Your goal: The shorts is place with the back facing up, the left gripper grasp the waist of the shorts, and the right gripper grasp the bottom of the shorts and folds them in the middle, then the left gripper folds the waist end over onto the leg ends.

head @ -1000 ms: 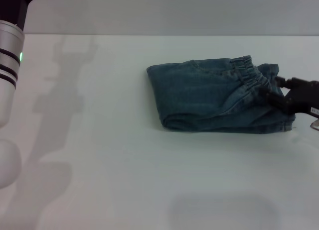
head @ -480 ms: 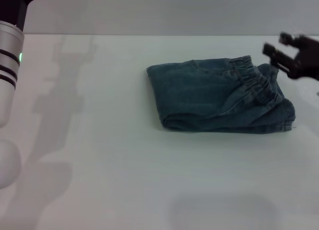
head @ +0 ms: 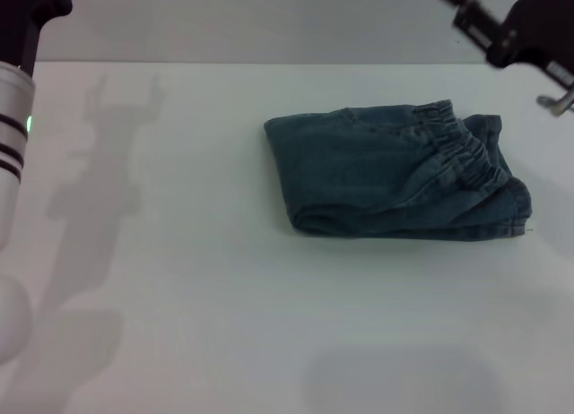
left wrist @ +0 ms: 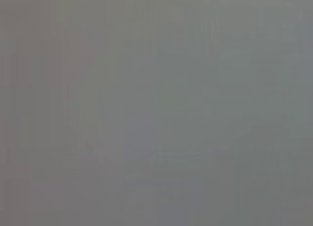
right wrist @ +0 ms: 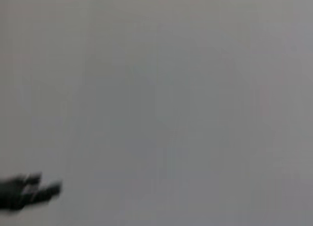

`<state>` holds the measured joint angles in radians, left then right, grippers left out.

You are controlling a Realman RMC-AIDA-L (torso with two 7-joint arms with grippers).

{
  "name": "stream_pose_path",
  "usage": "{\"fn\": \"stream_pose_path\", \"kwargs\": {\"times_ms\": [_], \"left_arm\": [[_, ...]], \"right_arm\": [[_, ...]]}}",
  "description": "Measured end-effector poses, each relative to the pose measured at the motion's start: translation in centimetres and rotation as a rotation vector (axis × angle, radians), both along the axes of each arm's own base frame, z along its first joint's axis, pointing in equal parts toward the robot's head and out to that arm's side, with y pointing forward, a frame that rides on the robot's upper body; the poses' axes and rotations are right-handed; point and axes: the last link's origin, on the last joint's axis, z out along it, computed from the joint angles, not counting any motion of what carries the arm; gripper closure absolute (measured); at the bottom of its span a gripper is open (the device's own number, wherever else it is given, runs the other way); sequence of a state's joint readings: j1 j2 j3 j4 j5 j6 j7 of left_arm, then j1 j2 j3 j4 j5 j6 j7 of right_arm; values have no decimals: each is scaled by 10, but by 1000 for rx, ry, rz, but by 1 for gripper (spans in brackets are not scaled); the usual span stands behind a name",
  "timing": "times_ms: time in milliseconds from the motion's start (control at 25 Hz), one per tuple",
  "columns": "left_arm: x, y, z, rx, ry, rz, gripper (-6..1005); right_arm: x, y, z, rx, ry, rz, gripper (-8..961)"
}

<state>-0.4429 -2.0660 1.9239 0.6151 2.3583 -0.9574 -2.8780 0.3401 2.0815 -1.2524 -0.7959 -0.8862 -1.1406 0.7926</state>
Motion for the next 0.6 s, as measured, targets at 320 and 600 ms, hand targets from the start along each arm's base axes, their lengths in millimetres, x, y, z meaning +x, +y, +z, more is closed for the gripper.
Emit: {"fn": "stream_pose_path", "kwargs": {"times_ms": [320, 600], "left_arm": [[-8, -8, 1, 6, -9, 18, 156], [-26, -29, 3, 54, -24, 43, 156]], "right_arm": [[35, -15, 26, 456, 119, -34, 470], [88, -38, 53, 717, 269, -281, 468]]}}
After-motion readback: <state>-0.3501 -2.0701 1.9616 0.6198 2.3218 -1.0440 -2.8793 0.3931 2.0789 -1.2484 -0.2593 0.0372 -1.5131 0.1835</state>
